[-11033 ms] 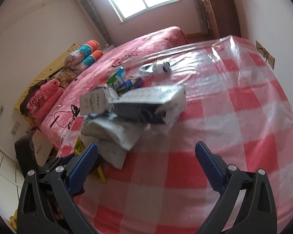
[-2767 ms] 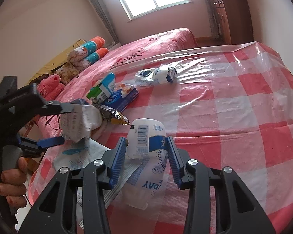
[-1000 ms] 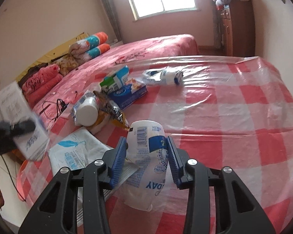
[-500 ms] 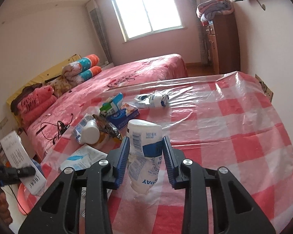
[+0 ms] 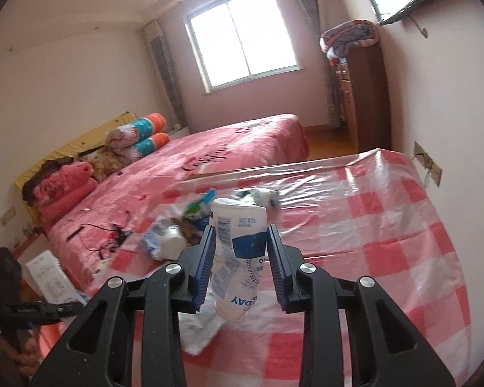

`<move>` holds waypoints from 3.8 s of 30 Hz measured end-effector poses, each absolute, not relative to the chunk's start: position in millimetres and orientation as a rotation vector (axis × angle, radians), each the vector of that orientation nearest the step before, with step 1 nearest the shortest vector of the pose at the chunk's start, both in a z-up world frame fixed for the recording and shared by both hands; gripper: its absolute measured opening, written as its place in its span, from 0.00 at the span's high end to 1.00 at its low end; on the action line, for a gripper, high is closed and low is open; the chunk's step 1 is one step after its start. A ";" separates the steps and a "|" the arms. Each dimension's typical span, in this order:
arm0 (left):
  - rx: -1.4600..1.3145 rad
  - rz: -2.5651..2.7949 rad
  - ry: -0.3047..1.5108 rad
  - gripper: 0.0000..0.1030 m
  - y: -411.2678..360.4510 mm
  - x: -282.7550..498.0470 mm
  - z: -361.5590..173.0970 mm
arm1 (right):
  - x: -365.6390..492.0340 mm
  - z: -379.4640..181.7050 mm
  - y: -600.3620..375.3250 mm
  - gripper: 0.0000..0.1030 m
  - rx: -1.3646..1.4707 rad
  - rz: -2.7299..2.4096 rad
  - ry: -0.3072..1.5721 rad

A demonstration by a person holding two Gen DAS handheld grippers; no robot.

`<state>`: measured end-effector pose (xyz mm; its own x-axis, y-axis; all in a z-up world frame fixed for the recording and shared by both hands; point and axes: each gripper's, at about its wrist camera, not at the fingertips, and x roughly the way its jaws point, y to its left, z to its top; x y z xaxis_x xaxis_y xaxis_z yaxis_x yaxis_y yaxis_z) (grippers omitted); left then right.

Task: Collect trash
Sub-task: 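Carry the black bag and white bottle with both tools to the orange bucket, then open both tools to drop the held items into the bucket, then move both tools back toward the remaining pile on the table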

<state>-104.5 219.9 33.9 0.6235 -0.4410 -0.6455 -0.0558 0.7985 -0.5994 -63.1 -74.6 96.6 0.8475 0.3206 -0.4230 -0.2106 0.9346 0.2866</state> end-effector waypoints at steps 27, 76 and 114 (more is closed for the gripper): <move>-0.765 0.202 0.795 0.73 398.1 -242.2 -0.4 | -116.5 82.3 265.7 0.67 0.083 1.082 0.806; -0.427 0.199 0.846 0.20 301.7 -200.8 28.6 | -123.3 62.8 127.1 0.07 0.039 0.722 0.590; -0.285 0.071 0.857 0.20 203.1 -155.9 54.5 | -82.8 64.9 18.6 0.07 0.200 0.544 0.560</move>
<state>-155.9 203.1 54.5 0.6549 -0.0524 -0.7539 -0.1758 0.9597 -0.2194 -82.8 18.6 64.9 0.7114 0.5401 -0.4497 -0.4340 0.8409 0.3233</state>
